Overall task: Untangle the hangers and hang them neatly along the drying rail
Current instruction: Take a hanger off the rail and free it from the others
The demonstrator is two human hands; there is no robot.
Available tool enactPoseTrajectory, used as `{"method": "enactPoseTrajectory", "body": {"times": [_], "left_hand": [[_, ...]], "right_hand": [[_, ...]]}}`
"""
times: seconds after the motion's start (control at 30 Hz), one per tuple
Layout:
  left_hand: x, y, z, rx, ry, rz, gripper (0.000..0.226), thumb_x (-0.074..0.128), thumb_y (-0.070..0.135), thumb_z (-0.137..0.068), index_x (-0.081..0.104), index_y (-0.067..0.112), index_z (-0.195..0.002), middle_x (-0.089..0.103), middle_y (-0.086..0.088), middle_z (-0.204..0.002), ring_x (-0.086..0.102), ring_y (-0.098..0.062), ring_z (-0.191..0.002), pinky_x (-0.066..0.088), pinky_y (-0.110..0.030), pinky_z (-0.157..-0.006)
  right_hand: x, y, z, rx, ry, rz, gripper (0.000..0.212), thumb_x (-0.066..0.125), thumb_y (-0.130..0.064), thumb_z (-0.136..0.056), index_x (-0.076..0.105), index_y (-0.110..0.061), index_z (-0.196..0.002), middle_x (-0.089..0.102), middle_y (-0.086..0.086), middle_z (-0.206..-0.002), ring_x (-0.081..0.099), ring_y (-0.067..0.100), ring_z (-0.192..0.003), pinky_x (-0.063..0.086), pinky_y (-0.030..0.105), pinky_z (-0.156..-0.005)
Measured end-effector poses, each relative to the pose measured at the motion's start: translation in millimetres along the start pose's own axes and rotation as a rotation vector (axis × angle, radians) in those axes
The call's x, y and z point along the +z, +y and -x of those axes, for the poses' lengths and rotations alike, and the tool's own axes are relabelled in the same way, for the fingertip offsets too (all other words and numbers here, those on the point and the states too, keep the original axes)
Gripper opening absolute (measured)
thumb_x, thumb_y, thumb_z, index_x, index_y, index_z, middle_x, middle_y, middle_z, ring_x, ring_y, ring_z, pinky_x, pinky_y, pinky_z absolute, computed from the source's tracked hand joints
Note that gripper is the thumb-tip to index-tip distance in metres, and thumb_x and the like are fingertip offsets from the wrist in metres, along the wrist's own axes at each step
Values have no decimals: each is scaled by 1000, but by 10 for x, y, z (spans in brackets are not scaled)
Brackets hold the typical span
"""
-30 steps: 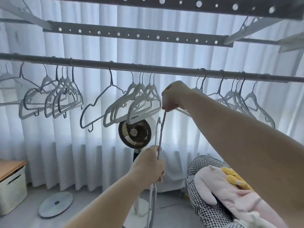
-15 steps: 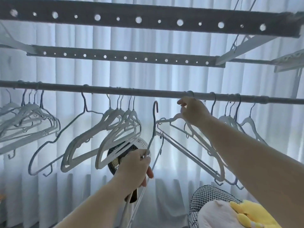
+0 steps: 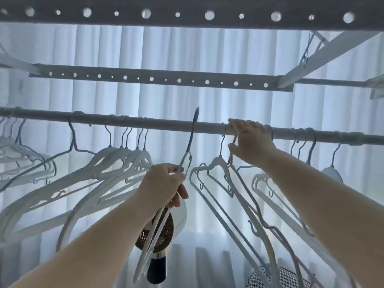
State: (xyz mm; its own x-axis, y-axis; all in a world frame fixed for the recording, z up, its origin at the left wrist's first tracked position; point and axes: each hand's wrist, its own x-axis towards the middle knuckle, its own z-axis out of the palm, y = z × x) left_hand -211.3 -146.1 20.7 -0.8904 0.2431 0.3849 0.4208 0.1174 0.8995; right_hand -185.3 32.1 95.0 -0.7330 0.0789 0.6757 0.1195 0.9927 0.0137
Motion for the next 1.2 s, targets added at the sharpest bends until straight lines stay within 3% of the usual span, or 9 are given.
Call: {"method": "enactPoseTrajectory", "body": {"times": [0.23,0.5,0.63,0.73,0.8,0.9,1.0,1.1,1.2], "left_hand": [[141,-58,-19,-70,-53,63,10,41,5,-94,50,9,-96,54,1,-30,40,-6,-21,27,-11,-27],[50,-140,-10,-49,-163,-50,31,46,18,-94,48,8,-123,61,6,-39,47,-4,-27,35,-14,-32],[-29,-113,28,-11,-160,-145,38,47,25,-93,44,13,-129,63,7,-59,53,-5,-39,39,-14,-35],[-129,-129,76,122,-63,-296,39,48,33,-92,46,17,-128,62,9,-77,60,-10,-67,52,-24,-63],[-235,-124,137,234,52,-452,34,48,36,-91,51,23,-123,61,13,-86,61,-11,-89,49,-29,-85],[-452,-78,245,406,271,-611,26,47,35,-91,59,28,-113,53,23,-86,51,-4,-97,37,-21,-86],[-731,-61,289,462,402,-770,25,47,32,-91,60,26,-111,60,16,-109,47,-9,-112,34,-22,-92],[-1013,-121,259,334,367,-913,34,44,36,-91,48,27,-124,54,10,-127,45,-12,-119,35,-26,-96],[-1202,-213,241,224,279,-1002,42,42,38,-92,37,28,-132,51,10,-131,49,-16,-119,38,-29,-96]], "right_hand": [[-27,72,-6,-9,-30,50,60,49,-31,-90,24,-22,-144,36,-2,-148,28,22,-138,19,46,-112],[-35,-28,-21,-21,-63,10,59,50,-28,-90,26,-20,-143,34,0,-148,28,23,-137,20,36,-111],[-15,-96,-31,-28,-55,-8,63,50,-24,-90,20,-19,-146,25,1,-152,21,24,-140,13,35,-115],[-13,-198,-40,-58,-37,-8,61,47,-23,-91,20,-18,-146,24,1,-152,19,23,-141,10,34,-116],[-14,-293,-48,-80,-21,-2,59,46,-26,-92,22,-18,-145,24,1,-152,18,23,-141,9,34,-116],[-14,-485,-71,-128,3,10,57,46,-30,-92,25,-19,-144,23,1,-153,17,22,-141,7,33,-116],[8,-734,-126,-186,2,8,56,45,-33,-93,25,-20,-144,22,-1,-153,15,20,-142,5,34,-117],[48,-978,-244,-214,-16,14,56,45,-33,-93,25,-20,-144,24,-1,-153,17,20,-142,3,35,-118],[114,-1150,-374,-186,-56,39,55,44,-32,-93,25,-19,-143,32,2,-149,23,22,-140,5,37,-118]]}}
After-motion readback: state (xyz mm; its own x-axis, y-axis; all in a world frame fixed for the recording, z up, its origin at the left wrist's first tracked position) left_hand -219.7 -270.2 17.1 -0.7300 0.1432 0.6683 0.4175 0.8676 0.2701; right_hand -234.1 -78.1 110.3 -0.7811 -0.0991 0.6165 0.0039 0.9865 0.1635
